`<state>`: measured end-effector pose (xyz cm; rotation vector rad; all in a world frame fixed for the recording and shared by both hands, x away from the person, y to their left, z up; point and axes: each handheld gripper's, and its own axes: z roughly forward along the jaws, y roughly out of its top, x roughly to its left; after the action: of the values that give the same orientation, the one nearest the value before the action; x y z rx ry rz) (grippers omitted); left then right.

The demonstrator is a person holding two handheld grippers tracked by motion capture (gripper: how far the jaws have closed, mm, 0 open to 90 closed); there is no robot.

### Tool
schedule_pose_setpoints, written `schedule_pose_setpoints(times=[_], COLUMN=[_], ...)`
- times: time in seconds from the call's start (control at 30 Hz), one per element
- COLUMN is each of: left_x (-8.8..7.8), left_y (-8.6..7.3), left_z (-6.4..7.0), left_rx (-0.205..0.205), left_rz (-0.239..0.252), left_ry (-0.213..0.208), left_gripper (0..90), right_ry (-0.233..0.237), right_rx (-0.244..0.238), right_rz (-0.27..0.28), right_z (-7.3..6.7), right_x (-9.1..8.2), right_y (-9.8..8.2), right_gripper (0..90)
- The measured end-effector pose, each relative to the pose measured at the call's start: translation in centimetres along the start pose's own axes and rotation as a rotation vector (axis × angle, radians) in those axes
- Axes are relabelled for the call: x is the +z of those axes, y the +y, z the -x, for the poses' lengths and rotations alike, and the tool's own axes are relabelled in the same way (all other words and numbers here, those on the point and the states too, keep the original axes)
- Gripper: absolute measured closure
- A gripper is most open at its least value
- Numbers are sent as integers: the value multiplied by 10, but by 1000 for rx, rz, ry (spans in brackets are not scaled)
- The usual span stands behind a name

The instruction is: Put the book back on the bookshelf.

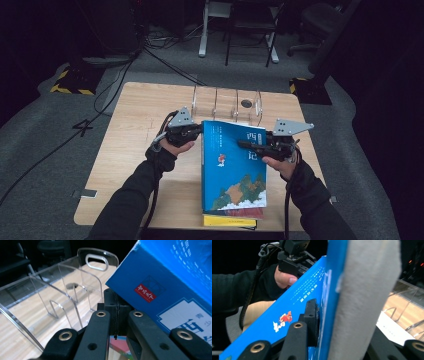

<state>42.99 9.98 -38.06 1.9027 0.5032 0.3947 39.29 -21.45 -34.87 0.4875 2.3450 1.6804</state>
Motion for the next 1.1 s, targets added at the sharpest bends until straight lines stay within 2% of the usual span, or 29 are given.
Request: schedule_pose_setpoints(times=[0.23,0.3,0.33,0.4,0.43,0.5,0.57,0.63,0.8,0.9,0.97,1.0,1.03,1.1], left_x=[-12,-14,-14,-16,-18,-20,-23,-27,-34,-38,-43,-49,-49,-56], left_y=[23,29,29,33,35,37,39,42,46,44,42,37,37,32], left_z=[1,-1,-1,-1,-1,3,8,13,27,34,40,46,46,52], left_rx=[33,28,28,31,36,46,37,54,70,87,86,82,82,96], left_rz=[25,36,36,38,42,54,66,76,81,79,81,79,79,76], left_ry=[17,17,17,25,26,23,19,13,18,31,44,45,45,58], left_gripper=[900,899,899,899,899,899,898,895,803,763,699,685,669,653], right_ry=[-44,-56,-56,-77,-77,-79,-82,-87,-109,-112,-116,-116,-116,-118], right_rx=[-72,-101,-101,-145,-145,-176,-198,-229,-273,-286,-291,-296,-296,-300], right_rz=[47,64,64,77,77,94,109,127,166,178,181,190,190,193], right_z=[-7,-8,-8,-11,-11,-14,-17,-24,-42,-47,-52,-56,-56,-59], right_x=[-6,-7,-7,-8,-8,-10,-13,-18,-32,-36,-40,-44,-44,-46], right_y=[15,18,18,23,23,23,21,19,13,11,9,7,7,6], right_gripper=[742,743,743,743,743,743,743,743,743,744,743,743,743,743])
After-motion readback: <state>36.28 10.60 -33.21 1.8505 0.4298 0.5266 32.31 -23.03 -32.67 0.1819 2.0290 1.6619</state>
